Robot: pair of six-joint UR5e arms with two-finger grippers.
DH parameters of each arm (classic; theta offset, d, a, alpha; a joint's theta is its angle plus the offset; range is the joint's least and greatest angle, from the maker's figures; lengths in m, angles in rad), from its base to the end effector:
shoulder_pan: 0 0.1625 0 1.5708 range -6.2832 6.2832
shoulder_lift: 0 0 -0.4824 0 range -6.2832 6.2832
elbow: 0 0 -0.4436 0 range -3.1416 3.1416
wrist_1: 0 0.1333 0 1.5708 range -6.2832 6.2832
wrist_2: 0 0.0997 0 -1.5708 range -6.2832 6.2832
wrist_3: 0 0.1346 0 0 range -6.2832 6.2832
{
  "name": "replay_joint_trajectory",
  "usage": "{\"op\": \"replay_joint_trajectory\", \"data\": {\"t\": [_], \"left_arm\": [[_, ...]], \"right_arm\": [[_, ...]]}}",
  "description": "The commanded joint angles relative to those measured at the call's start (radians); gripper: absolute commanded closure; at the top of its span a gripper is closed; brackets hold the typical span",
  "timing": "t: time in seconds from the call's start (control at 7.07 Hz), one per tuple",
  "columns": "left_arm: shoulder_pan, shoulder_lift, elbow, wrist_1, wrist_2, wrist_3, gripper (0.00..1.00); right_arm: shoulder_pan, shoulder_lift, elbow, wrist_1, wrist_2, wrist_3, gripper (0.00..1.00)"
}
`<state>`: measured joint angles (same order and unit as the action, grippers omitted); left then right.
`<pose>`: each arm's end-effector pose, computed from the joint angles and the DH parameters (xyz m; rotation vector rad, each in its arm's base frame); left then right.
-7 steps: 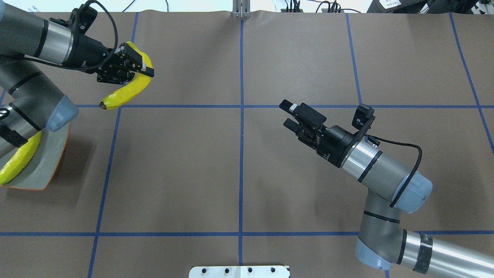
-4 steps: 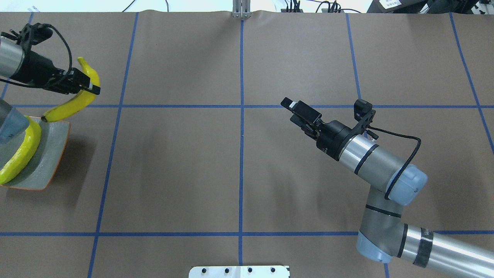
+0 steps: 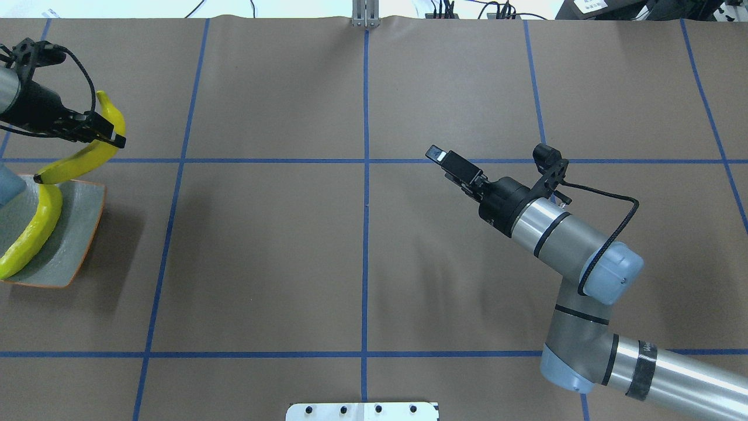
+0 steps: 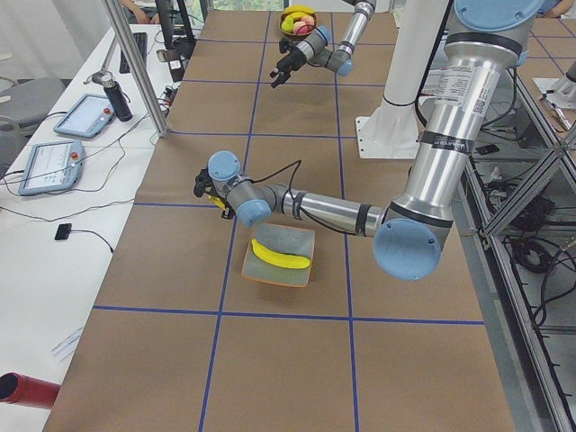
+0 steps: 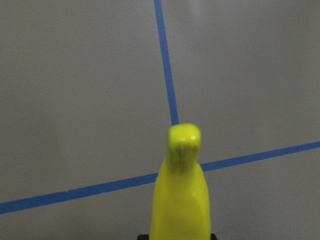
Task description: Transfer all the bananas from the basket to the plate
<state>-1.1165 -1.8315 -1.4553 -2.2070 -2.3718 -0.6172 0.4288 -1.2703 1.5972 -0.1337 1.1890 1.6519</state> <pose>0.2743 -0.6451 0.5607 0.2466 1.0261 0.1652 -0.5297 -0.4439 0.3590 0.5873 -1.7055 0.7030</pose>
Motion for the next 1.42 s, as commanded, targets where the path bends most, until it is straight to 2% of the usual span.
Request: {"op": "replay_joint_trajectory", "data": {"t": [0.0,0.14,0.28,0.42,0.57,0.85,1.27], "left_arm": [[0.001,-0.005,-0.052,0.113,0.18,0.182,1.0],[0.01,-0.003,-0.066,0.159,0.266,0.242,1.0],[0.012,-0.002,-0.101,0.273,0.32,0.269,1.0],[0.012,0.0,-0.153,0.415,0.321,0.283,1.0],[0.012,0.018,-0.193,0.449,0.318,0.281,1.0],[0.05,0.191,-0.348,0.441,0.309,0.274,1.0],[0.131,0.293,-0.453,0.438,0.299,0.124,1.0]], "right_arm": [[-0.002,0.002,0.0,-0.014,-0.003,-0.003,0.0],[-0.002,0.0,0.0,-0.015,-0.002,-0.003,0.0],[-0.002,0.002,0.0,-0.039,-0.002,-0.003,0.0],[-0.002,0.003,0.001,-0.041,-0.002,-0.003,0.0],[-0.002,0.003,0.0,-0.041,-0.002,-0.003,0.0],[-0.004,0.009,0.0,-0.053,-0.003,-0.001,0.0],[-0.008,0.009,-0.002,-0.055,-0.005,0.0,0.0]]}}
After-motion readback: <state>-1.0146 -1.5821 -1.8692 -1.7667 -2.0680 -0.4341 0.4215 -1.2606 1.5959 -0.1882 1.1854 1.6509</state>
